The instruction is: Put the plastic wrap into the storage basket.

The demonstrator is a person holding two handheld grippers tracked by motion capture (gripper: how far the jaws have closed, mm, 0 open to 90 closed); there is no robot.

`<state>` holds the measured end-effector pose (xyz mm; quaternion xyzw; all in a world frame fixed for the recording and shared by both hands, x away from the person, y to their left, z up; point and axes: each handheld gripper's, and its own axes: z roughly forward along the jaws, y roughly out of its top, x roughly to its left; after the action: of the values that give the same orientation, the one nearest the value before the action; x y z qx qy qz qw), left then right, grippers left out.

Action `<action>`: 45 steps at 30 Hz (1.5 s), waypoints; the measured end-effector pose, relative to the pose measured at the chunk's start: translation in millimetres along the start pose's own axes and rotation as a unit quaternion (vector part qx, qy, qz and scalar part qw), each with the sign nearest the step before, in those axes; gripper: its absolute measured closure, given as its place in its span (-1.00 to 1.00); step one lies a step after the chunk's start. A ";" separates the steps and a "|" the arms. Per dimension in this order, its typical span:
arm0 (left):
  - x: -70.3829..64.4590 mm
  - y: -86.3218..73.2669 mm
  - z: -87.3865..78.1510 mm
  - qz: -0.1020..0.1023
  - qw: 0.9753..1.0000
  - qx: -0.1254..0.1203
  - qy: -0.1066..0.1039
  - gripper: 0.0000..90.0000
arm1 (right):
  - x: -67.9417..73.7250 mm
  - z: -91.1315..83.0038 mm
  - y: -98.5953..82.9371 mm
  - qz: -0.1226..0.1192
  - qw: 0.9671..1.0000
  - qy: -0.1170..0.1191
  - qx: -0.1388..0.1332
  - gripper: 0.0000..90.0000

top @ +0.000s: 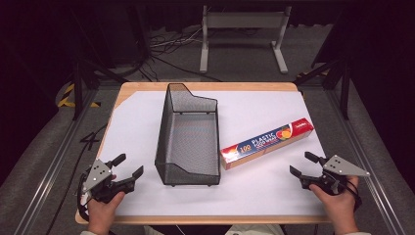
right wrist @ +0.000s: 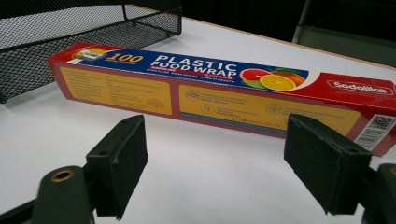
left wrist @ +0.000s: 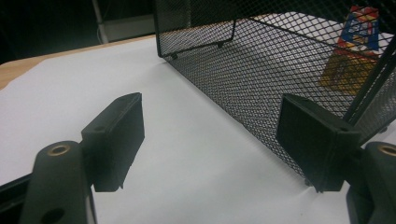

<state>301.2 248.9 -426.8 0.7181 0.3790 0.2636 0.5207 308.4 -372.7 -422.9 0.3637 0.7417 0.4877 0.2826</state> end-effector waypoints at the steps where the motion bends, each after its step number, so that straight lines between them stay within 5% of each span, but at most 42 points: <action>1: -0.4 0.2 -0.3 0.000 1.000 -0.001 -0.001 -0.46 | 0.1 -0.3 0.2 0.001 1.000 0.002 0.002 -0.48; 11: -2.5 -1.9 -0.5 -0.008 1.000 0.006 0.001 -0.46 | -0.9 -0.7 10.3 -0.003 0.999 0.030 0.033 -0.25; 14: -4.0 -2.4 1.9 -0.008 1.000 0.011 -0.002 -0.45 | -3.5 0.4 15.2 0.000 0.998 0.042 0.044 0.00; 15: -5.3 -2.4 3.2 -0.009 1.000 0.011 -0.002 -0.45 | -7.9 2.8 25.1 0.006 0.997 0.056 0.060 0.30; 23: -8.7 -2.7 3.9 -0.002 1.000 0.017 0.001 -0.45 | -13.6 10.5 59.8 -0.017 0.993 0.077 0.088 1.00; 45: -9.4 -1.7 8.5 0.005 1.000 0.022 -0.002 -0.45 | -28.1 41.4 131.6 -0.007 0.985 0.057 0.163 1.00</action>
<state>301.9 236.9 -430.9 0.7320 0.3802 0.2567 0.5037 391.3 -339.9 -313.9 0.3714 0.8285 0.3785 0.1801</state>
